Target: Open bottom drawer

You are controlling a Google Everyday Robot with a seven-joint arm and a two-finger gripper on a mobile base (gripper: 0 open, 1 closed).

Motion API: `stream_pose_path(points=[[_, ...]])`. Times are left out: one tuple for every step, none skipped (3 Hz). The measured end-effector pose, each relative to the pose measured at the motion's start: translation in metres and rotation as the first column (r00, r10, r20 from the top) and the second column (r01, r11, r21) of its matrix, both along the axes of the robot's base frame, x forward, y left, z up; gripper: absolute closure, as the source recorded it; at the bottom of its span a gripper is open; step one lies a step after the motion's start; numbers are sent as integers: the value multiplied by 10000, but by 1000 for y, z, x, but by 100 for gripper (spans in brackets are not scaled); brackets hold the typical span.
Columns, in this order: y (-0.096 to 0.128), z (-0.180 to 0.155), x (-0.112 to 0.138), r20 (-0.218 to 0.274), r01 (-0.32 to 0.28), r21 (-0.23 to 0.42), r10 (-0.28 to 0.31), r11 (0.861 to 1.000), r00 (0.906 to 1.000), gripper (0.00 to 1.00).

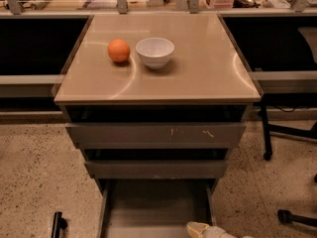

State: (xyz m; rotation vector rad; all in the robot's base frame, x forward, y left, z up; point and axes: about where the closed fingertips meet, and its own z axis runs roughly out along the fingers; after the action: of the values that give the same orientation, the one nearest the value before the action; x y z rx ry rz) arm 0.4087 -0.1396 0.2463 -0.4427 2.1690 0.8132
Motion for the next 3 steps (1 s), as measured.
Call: stream_pose_path(points=[[0,0,0,-5,-9,0,9,10000,10000,58],[0,0,0,-5,-10,1,10,10000,10000,35],[0,0,0,-5,-10,1,10,10000,10000,11]])
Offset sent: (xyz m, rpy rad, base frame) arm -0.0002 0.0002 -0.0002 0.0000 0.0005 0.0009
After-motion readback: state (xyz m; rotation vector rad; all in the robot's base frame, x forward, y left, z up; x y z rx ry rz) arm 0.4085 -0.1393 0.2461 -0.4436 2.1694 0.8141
